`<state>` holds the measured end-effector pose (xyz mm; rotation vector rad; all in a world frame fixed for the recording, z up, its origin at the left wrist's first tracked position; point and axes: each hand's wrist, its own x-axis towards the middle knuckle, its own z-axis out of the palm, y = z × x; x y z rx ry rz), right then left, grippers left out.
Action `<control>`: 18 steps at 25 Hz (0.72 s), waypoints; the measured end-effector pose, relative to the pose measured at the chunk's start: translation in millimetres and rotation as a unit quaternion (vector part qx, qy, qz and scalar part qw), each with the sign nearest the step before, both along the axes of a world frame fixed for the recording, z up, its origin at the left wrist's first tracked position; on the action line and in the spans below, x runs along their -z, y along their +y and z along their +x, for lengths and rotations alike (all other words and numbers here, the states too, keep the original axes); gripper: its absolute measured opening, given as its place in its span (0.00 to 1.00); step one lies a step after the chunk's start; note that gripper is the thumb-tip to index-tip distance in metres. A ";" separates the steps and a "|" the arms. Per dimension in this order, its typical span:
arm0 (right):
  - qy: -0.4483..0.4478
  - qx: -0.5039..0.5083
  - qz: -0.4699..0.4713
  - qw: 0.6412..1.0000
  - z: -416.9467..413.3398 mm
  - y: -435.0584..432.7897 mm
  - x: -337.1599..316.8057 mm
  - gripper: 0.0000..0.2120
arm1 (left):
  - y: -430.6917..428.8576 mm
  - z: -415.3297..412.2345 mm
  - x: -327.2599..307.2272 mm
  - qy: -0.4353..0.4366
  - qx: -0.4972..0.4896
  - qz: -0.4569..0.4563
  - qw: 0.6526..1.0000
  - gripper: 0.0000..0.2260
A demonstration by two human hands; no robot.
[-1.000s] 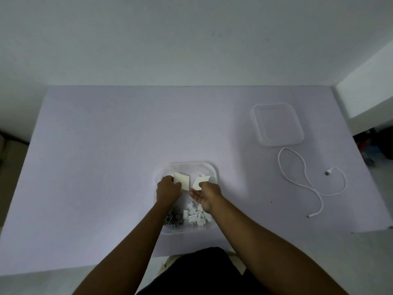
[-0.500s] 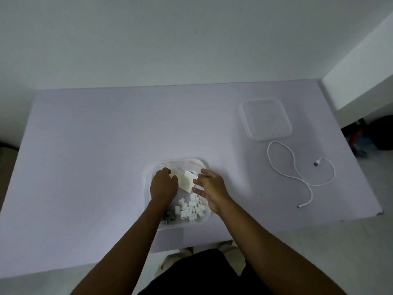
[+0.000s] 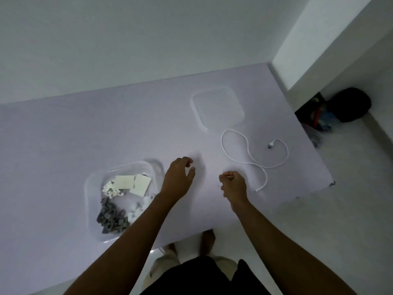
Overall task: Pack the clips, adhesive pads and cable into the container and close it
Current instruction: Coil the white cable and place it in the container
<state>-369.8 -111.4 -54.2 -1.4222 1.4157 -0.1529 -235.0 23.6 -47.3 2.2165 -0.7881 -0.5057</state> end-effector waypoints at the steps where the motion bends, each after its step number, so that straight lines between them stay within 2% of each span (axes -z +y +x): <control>1: 0.035 -0.008 -0.046 0.998 -18.7 -20.0 9.7 0.05 | -21.9 -11.8 6.5 0.008 0.030 0.007 0.999 0.12; 3: 0.078 -0.010 -0.137 0.987 -50.3 -52.6 24.3 0.09 | -58.1 -31.0 18.0 0.020 0.084 0.026 0.996 0.14; 5: 0.113 0.003 -0.185 0.976 -76.4 -81.1 36.2 0.16 | -92.6 -48.1 28.8 0.026 0.126 0.043 0.991 0.15; 8: 0.171 -0.037 -0.179 0.968 -99.0 -107.6 57.3 0.22 | -133.6 -68.2 40.7 0.033 0.156 0.066 0.985 0.16; 11: 0.175 -0.137 -0.156 0.962 -101.9 -118.2 72.6 0.18 | -154.4 -77.6 47.4 0.029 0.169 0.076 0.982 0.18; 13: 0.139 -0.160 -0.122 0.970 -104.3 -122.3 67.4 0.03 | -160.3 -82.0 46.9 0.012 0.176 0.081 0.981 0.20; 15: 0.068 -0.184 -0.087 0.977 -107.2 -122.1 48.1 0.11 | -162.2 -82.2 41.2 0.000 0.181 0.087 0.980 0.21; 18: -0.080 -0.248 0.014 0.965 -99.4 -118.2 -14.3 0.12 | -168.0 -77.6 19.7 -0.010 0.212 0.051 0.976 0.16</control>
